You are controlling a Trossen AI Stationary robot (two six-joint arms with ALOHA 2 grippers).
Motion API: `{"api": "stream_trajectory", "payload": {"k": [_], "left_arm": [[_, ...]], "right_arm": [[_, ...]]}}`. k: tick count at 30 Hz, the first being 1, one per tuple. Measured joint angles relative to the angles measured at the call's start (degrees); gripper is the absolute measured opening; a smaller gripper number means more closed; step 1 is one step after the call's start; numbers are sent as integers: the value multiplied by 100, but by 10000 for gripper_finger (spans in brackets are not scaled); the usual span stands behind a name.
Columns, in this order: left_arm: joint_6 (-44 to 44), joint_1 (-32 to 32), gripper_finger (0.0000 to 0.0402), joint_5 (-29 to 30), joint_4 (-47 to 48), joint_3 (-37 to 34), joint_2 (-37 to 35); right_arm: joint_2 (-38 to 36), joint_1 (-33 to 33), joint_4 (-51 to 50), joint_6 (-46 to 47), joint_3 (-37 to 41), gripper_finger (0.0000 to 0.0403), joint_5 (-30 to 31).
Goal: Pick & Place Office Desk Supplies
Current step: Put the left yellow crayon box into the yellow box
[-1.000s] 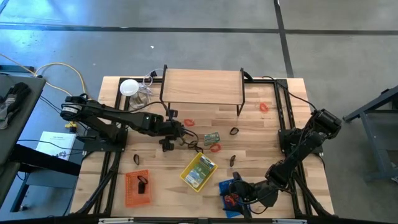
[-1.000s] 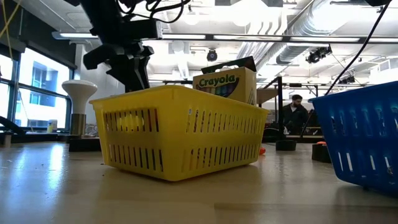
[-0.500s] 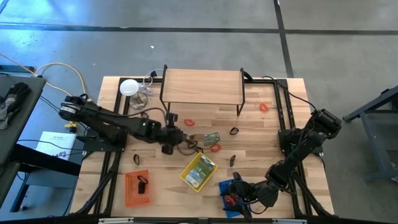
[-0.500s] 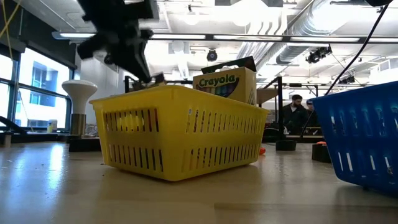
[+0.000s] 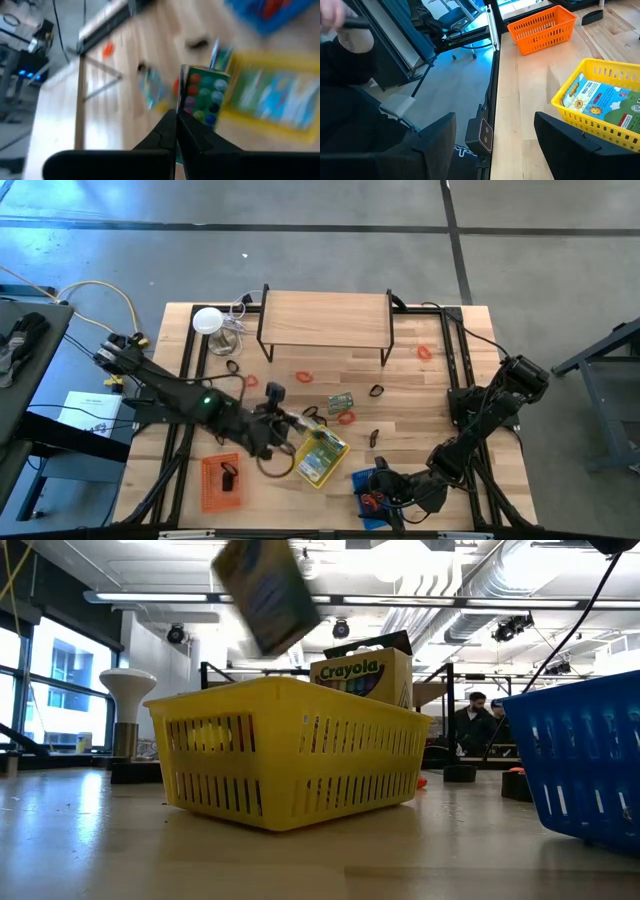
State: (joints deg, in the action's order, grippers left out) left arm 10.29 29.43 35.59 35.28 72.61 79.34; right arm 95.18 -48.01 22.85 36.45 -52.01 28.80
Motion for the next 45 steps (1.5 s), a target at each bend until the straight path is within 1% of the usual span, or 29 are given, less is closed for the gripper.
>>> {"api": "stream_trajectory", "payload": {"k": [3,7,12,17,22,29,39,45], "left_arm": [[-685,297,1,18,-507,174,4],[-1825,569,0,8,-1078,207,7],[-3142,652,0,-44,-1261,207,22],[-3982,543,0,-495,-1456,207,68],[-4572,397,0,-864,-1466,207,202],[-5188,226,0,-1515,-1455,205,622],[-5423,236,0,-1554,-1487,202,818],[-5685,267,0,-1674,-1472,202,1176]], "right_arm": [[0,0,1,0,0,256,0],[0,0,2,-4,0,256,0],[0,0,2,0,0,256,0],[0,0,4,0,0,256,0],[0,0,2,-8,0,256,0],[0,0,-41,-8,0,256,-22],[0,-81,-46,83,0,256,-14],[0,-76,-55,83,0,256,9]]}}
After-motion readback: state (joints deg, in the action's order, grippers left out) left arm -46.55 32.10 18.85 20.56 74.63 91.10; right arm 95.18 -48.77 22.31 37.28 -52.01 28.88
